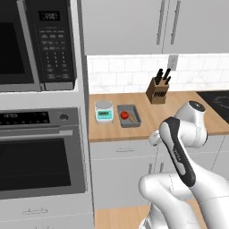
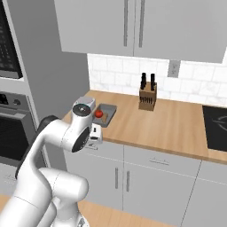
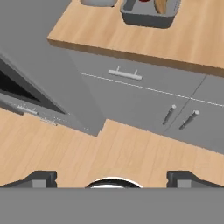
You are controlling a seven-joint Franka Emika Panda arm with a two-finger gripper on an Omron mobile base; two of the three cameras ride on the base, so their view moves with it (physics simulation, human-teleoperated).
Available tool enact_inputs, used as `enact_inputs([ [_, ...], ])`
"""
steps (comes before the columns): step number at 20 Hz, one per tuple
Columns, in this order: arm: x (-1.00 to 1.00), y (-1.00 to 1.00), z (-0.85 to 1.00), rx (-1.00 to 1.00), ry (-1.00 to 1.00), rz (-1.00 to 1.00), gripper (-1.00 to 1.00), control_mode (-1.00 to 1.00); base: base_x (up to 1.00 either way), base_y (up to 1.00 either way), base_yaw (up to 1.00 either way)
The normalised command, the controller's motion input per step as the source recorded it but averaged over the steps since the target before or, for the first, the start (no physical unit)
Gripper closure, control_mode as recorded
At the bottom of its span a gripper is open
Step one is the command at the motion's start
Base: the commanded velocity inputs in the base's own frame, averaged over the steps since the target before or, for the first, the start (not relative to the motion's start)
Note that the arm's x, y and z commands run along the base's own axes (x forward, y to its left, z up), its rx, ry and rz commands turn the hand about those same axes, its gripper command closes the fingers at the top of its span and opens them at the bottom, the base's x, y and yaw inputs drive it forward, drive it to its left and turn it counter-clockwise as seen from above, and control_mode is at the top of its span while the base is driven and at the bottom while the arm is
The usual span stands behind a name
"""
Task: Take the meat container that has the chicken drumstick and place it on the second highest rack of the freezer. Then take the vegetable container that has the sweet potato and tomato and place it on the highest rack of the freezer.
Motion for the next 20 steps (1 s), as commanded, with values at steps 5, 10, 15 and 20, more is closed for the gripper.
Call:
enact_inputs([
  [5, 0.48, 0.01, 0.17, 0.19, 0.28, -0.5, -1.0, -1.0, 0.0, 0.0, 0.0],
  [10, 0.77, 0.0, 0.3, 0.17, 0.3, -0.37, -1.0, -1.0, 0.0, 0.0, 0.0],
  [15, 0.88, 0.02, 0.03, 0.07, 0.26, -0.35, -1.0, -1.0, 0.0, 0.0, 0.0],
  [20, 0.7, 0.07, -0.05, 0.13, 0.07, -0.51, -1.0, -1.0, 0.0, 0.0, 0.0],
])
